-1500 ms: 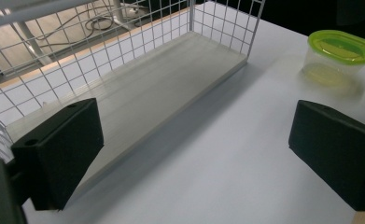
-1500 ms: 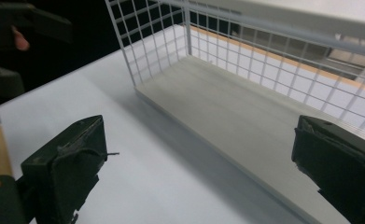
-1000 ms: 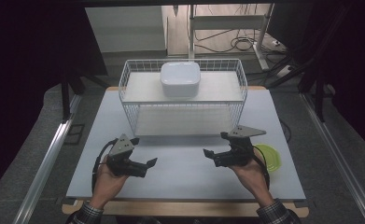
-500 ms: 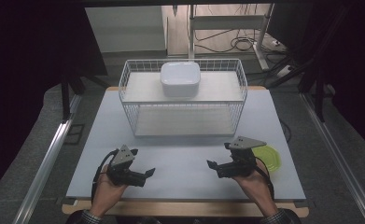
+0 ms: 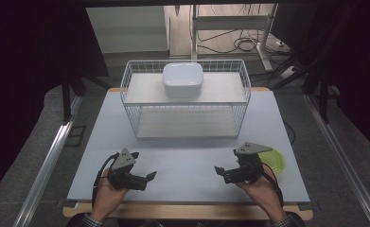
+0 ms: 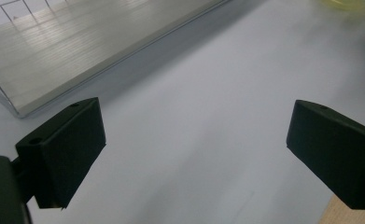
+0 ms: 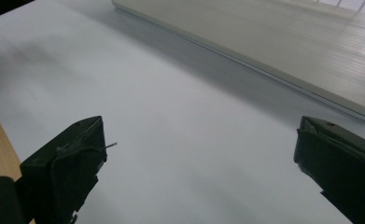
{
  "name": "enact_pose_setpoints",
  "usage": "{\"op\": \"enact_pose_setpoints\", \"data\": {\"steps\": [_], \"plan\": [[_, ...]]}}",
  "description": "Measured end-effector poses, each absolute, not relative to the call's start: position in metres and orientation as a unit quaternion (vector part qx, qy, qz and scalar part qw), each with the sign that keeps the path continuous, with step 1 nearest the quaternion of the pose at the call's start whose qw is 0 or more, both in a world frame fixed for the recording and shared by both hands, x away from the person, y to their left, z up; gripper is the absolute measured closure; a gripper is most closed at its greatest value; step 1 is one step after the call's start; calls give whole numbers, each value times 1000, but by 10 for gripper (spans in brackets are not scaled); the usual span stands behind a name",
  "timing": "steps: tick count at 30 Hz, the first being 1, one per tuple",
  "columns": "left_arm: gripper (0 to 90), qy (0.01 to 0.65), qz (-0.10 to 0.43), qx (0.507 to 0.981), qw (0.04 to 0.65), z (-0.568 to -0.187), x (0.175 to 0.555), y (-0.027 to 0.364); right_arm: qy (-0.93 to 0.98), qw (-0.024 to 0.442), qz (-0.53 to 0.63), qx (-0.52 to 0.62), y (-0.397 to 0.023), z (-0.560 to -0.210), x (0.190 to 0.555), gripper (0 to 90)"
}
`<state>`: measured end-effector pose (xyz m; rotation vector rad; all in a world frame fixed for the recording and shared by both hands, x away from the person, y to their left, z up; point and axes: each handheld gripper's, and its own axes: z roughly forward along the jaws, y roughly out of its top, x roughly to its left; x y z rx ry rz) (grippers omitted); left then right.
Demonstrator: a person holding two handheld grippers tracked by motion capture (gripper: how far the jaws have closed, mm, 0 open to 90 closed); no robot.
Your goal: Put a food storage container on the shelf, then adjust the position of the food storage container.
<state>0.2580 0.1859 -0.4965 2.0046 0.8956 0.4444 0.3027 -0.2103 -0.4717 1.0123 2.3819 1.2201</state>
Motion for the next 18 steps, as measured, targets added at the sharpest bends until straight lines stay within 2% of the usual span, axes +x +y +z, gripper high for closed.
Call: {"op": "enact_pose_setpoints", "data": {"steps": [4, 7, 12, 18], "plan": [[40, 358, 179, 805, 439, -495, 257, 185, 823, 146, 413, 361, -218, -470, 302, 41], [40, 357, 179, 805, 438, -496, 256, 185, 820, 159, 406, 370, -226, -468, 301, 107], [41, 358, 179, 807, 434, -497, 255, 184, 812, 182, 392, 393, -246, -463, 300, 316], [41, 356, 179, 810, 431, -498, 256, 183, 792, 208, 378, 431, -279, -457, 301, 638]]}}
